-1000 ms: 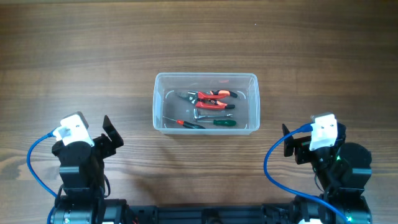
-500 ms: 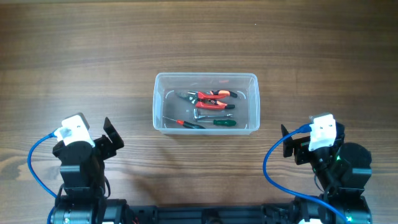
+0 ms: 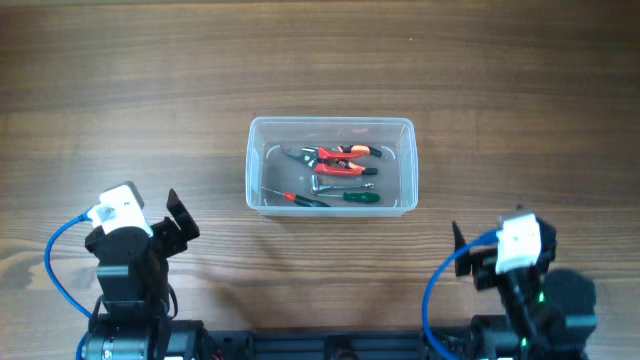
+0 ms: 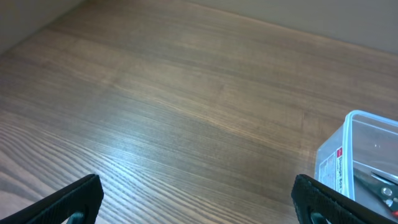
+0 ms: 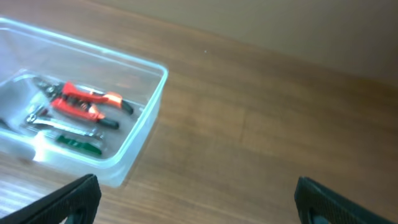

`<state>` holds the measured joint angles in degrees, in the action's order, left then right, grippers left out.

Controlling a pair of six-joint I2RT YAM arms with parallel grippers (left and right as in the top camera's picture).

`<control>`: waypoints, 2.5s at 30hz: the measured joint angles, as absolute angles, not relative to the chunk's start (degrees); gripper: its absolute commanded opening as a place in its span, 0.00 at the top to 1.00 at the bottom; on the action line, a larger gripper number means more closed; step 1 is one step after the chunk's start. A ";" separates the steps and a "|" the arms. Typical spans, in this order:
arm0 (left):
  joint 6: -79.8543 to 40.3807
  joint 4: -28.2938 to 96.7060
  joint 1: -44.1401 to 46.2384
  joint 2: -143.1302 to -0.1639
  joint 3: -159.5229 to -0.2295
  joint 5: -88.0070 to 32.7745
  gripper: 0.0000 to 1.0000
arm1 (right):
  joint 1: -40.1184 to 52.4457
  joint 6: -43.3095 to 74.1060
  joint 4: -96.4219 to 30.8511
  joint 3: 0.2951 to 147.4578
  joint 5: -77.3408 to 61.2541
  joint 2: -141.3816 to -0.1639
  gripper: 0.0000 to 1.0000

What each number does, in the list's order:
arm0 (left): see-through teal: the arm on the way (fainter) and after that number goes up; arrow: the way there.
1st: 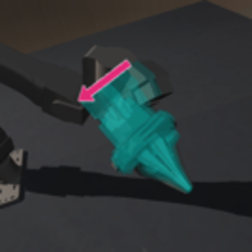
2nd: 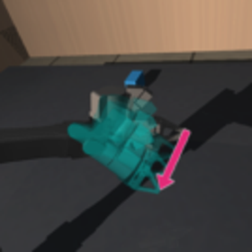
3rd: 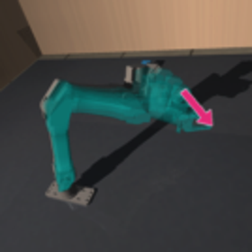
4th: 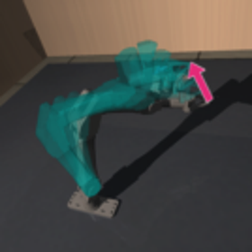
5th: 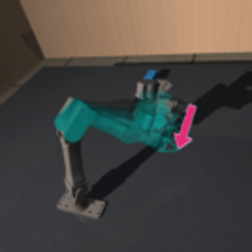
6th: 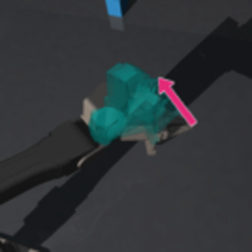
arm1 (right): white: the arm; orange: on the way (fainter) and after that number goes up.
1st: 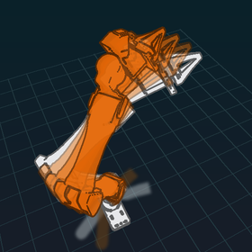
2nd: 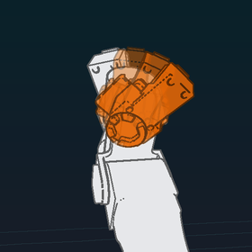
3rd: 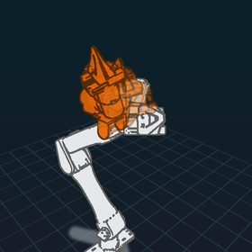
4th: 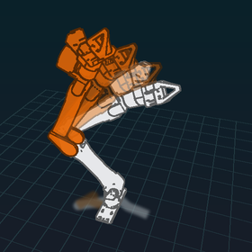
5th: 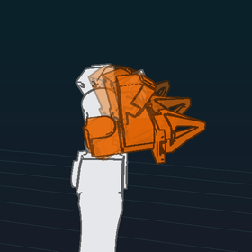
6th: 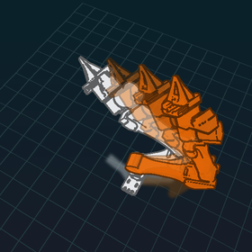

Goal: Pack container

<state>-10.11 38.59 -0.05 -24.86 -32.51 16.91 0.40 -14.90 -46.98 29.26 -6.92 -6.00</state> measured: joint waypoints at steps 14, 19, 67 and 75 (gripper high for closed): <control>-10.11 38.59 -0.05 -24.91 -32.51 16.93 0.00 | 5.28 -15.09 -54.83 29.32 -5.52 -0.80 0.00; -10.11 38.59 -0.05 -24.91 -32.51 16.93 0.00 | 5.34 -15.09 -49.15 29.06 -5.80 -0.78 0.00; -10.11 38.59 -0.05 -24.91 -32.45 16.93 0.00 | 5.41 -13.85 -0.23 0.34 -2.92 -0.67 0.00; -10.11 38.59 -0.05 -24.91 -32.45 16.93 0.00 | 5.41 -15.57 -0.23 0.34 -2.92 -0.67 0.00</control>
